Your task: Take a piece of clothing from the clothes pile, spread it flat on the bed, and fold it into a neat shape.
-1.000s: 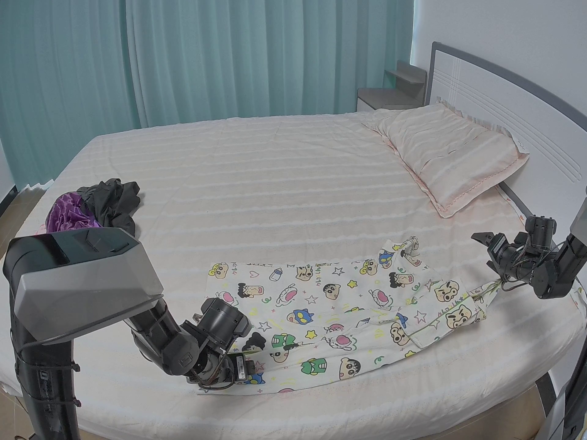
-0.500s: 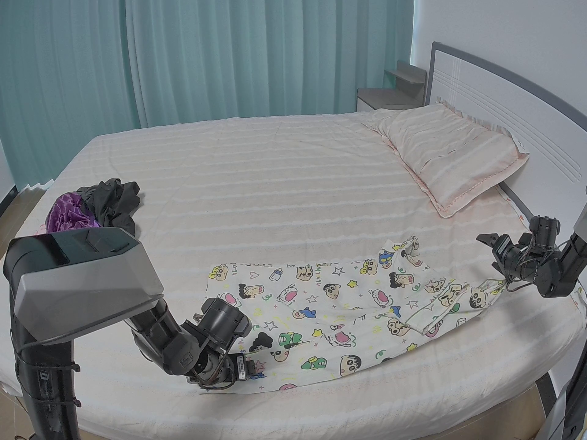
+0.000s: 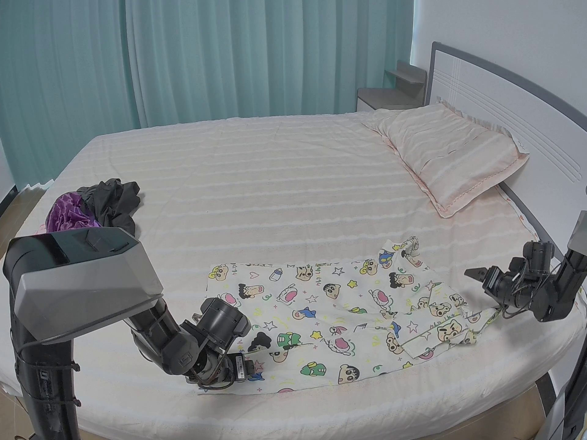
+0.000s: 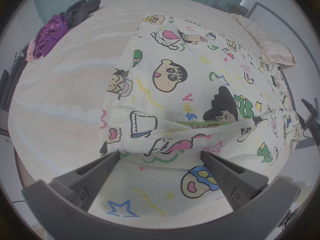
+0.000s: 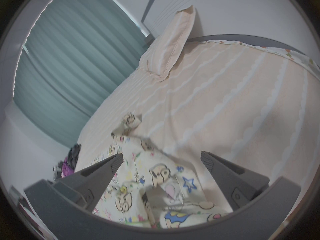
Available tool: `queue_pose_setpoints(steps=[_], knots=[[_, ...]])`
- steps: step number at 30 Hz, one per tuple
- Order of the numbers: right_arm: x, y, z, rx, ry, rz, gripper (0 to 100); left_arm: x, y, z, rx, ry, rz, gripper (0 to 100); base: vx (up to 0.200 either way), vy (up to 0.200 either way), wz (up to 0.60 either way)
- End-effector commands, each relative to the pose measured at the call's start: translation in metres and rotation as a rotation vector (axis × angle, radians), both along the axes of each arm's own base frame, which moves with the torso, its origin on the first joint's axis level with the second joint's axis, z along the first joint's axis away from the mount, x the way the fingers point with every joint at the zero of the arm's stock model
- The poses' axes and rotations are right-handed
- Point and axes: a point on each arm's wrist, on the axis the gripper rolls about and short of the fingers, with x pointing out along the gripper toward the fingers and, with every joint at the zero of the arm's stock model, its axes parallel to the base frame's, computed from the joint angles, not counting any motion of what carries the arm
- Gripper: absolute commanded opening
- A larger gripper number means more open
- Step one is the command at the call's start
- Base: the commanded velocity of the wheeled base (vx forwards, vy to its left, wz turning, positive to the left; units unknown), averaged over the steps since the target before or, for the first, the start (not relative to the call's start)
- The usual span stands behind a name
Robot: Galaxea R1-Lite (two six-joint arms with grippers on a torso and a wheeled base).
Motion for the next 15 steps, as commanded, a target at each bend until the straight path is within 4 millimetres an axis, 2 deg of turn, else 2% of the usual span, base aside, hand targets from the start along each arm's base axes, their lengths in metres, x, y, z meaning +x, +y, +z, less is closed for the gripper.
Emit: queue_pose_setpoints(steps=[1, 4, 8, 15], knots=[[-0.038, 0.017, -0.033, -0.084, 0.065, 0.143, 100, 0.0, 0.0, 0.001, -0.003, -0.003, 0.002, 100, 0.0, 0.0, 0.0], [-0.052, 0.024, -0.047, -0.151, 0.044, 0.205, 100, 0.0, 0.0, 0.0, -0.002, -0.002, 0.002, 100, 0.0, 0.0, 0.0], [-0.055, 0.032, -0.064, -0.243, -0.027, 0.26, 100, 0.0, 0.0, 0.001, -0.004, -0.003, 0.004, 100, 0.0, 0.0, 0.0], [-0.05, 0.052, -0.045, -0.263, -0.099, 0.308, 100, -0.001, 0.0, 0.0, -0.002, 0.0, 0.004, 100, 0.0, 0.0, 0.0]])
